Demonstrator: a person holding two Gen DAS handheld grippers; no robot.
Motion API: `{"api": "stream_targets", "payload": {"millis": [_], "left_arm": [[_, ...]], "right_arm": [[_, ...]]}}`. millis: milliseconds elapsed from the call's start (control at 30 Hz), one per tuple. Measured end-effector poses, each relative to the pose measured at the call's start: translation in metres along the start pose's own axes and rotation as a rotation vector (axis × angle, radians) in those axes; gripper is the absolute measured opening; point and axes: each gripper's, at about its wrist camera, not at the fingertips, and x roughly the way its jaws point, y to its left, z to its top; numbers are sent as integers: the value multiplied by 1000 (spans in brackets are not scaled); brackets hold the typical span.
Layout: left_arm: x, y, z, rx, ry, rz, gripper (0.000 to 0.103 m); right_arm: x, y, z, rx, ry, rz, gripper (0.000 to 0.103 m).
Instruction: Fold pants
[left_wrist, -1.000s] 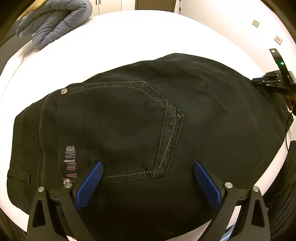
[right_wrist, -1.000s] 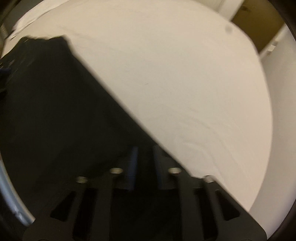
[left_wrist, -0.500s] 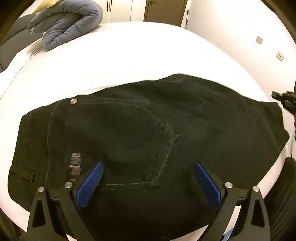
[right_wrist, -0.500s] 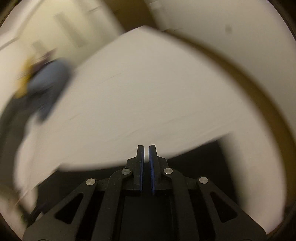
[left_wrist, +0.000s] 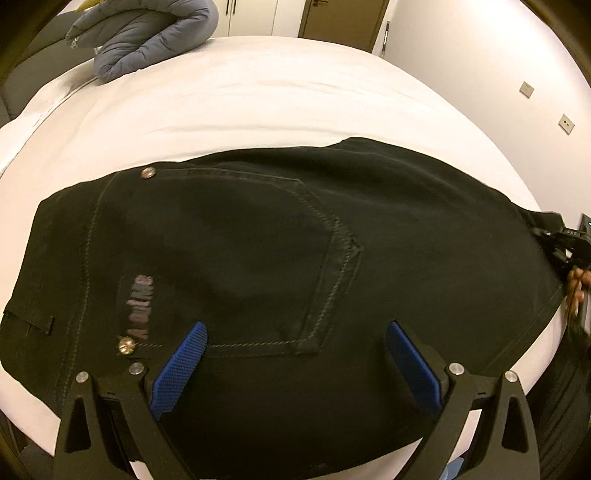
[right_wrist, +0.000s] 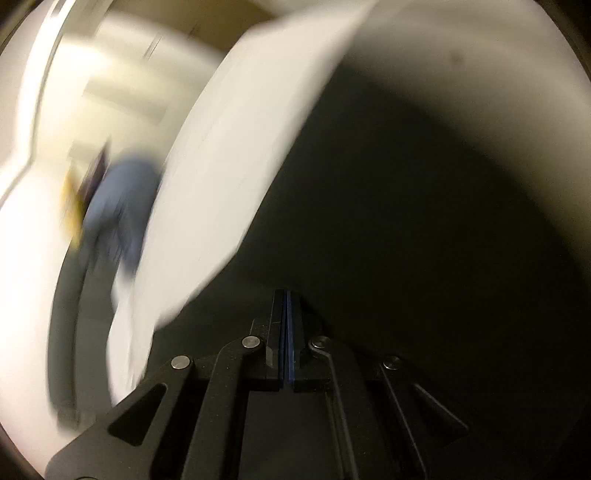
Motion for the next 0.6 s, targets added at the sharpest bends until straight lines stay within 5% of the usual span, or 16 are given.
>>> {"api": "stream_targets", "payload": {"millis": [67,133,200,300,367,500,567,600], "left_arm": [[-4,0,-1,-3,-8,2,100],[-8,-1,-1,-7,-20,0,100],[-12,-4,-2,2,-34,-3,100],[-14,-14,-2,27,-54,-23,100],[-11,-23,3,34,-48,-29,100],[-3,-31,7,51,-41,-23,100],[3,-32,10,47,-20,-13,100],[3,-32,8,43,-14,-8,100]], "right_arm": [[-25,-8,18,18,-77,-42,0],[-58,-5,26,27,-232,-213,9],[-85,-11,21,142,-293,-91,9],[-83,28,-18,63,-144,101,9],[-54,69,-73,-60,46,195,9],[3,101,-156,-160,259,228,9],[26,91,-176,-170,290,131,0],[30,83,-182,-136,269,184,0]]}}
